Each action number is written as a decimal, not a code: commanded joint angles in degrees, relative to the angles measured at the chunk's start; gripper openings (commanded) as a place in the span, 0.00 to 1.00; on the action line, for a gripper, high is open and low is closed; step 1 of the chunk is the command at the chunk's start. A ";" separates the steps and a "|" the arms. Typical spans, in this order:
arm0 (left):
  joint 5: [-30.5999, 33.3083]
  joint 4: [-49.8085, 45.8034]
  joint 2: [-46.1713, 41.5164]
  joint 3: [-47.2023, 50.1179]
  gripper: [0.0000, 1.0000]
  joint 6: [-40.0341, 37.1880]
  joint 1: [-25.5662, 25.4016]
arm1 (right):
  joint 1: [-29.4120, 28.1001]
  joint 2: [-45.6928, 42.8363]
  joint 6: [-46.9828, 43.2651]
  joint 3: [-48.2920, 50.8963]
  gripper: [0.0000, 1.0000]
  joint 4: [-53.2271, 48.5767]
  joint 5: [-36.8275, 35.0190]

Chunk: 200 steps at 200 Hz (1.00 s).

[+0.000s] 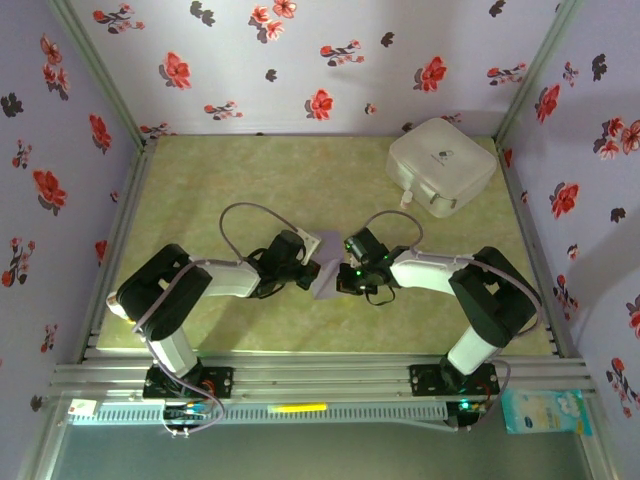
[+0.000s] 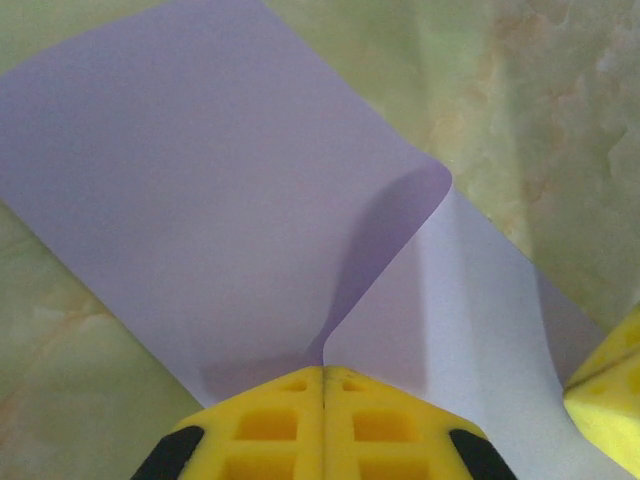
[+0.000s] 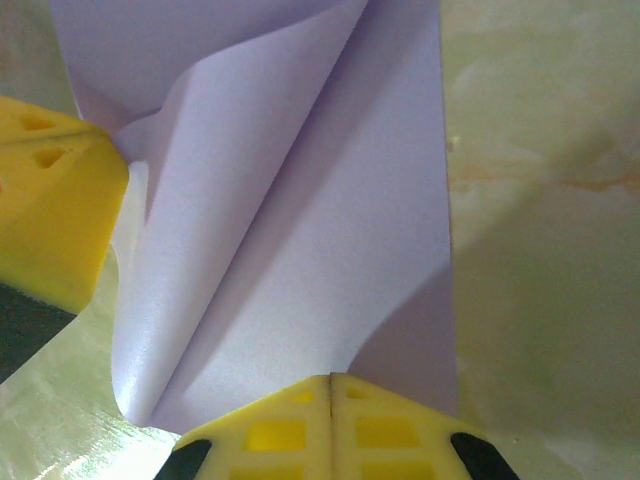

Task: Fold a paper plane with a square sheet of paper (pick it up from the middle)
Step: Fold the triangle a second time at the center of the table.

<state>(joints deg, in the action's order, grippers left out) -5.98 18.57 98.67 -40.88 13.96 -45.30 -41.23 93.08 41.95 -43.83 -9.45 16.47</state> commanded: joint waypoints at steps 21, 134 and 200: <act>1.23 1.70 0.71 -0.04 0.00 -0.49 0.54 | 0.45 0.94 -0.94 -0.20 0.00 -3.68 -1.35; 1.41 2.17 2.04 0.18 0.00 -1.39 0.55 | 0.45 1.14 -0.93 -0.16 0.00 -3.64 -1.18; 1.65 2.26 1.48 -0.15 0.00 -2.08 0.63 | 0.47 0.92 -1.04 0.00 0.00 -3.99 -1.31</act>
<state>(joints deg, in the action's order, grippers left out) -5.93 19.88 99.57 -40.88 13.43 -45.30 -41.19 93.08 41.95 -43.83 -9.52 16.47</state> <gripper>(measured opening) 0.044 0.046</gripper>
